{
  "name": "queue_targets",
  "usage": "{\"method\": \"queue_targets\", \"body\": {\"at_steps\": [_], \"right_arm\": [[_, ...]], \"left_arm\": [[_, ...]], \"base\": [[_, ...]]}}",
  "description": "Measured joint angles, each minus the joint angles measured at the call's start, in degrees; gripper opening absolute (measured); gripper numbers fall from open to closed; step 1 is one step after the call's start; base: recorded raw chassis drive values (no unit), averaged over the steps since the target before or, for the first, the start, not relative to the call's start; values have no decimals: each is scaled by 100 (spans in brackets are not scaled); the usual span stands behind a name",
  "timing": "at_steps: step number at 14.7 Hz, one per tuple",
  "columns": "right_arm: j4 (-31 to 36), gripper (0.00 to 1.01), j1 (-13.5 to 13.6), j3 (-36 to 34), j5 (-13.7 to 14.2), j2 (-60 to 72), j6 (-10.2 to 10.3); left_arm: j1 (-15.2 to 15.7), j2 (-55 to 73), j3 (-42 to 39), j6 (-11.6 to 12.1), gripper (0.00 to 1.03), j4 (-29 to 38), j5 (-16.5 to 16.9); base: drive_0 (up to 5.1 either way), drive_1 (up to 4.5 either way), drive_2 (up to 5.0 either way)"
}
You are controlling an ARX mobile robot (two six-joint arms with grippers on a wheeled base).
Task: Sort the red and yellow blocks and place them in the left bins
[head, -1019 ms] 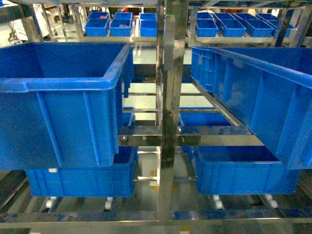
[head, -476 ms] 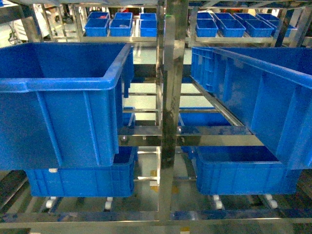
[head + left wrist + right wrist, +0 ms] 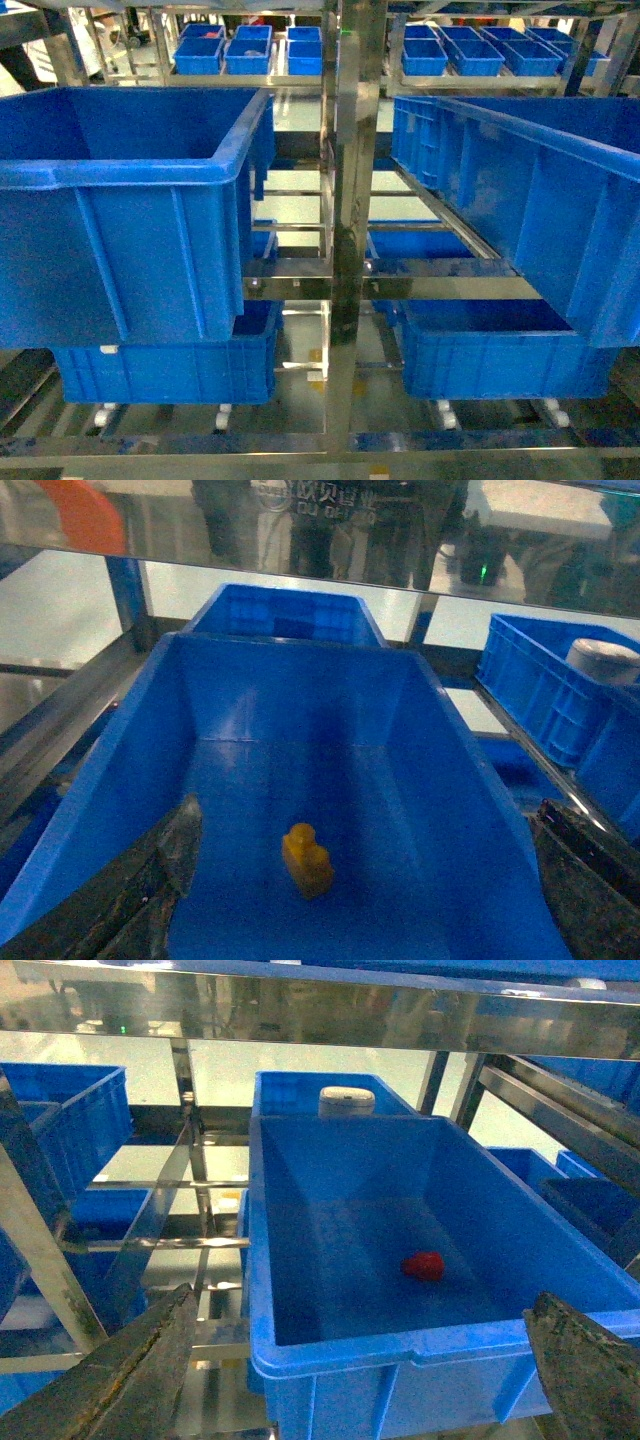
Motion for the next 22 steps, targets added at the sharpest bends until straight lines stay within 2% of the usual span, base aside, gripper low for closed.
{"method": "queue_targets", "body": {"at_steps": [11, 12, 13, 14, 15, 16, 18, 19, 20, 22], "right_arm": [[0, 98, 0, 0, 0, 0, 0], [457, 95, -20, -122, -151, -31, -2], [1191, 86, -96, -483, -448, -214, 0], [1572, 78, -136, -866, -546, -452, 0], [1880, 69, -170, -1342, -623, -739, 0], [2100, 60, -238, -1722, -660, -911, 0], [2400, 42, -302, -2385, -737, -1156, 0], [2505, 31, -531, -2750, -1038, -1316, 0], [2608, 20, -739, -3045, -1161, -1480, 0], [2778, 2, -787, -3429, -1189, -1784, -4]], "left_arm": [[0, 2, 0, 39, 98, -2, -9], [0, 2, -79, 94, 96, 302, 7], [-9, -90, -439, 247, 87, 1137, 31], [-68, -326, -955, 363, 78, 1663, -28], [-186, -514, -1370, 396, 71, 1947, -177], [-267, -752, -1880, 459, 60, 2269, -179], [-317, -1049, -2483, 492, 43, 2614, -160], [-306, -1272, -2931, 494, 31, 2780, -179], [-282, -1427, -3222, 494, 22, 2859, -201], [-273, -1707, -3698, 492, 3, 3029, -205]], "base": [[0, 0, 0], [0, 0, 0], [0, 0, 0], [0, 0, 0], [0, 0, 0], [0, 0, 0], [0, 0, 0], [0, 0, 0], [0, 0, 0], [0, 0, 0]]}}
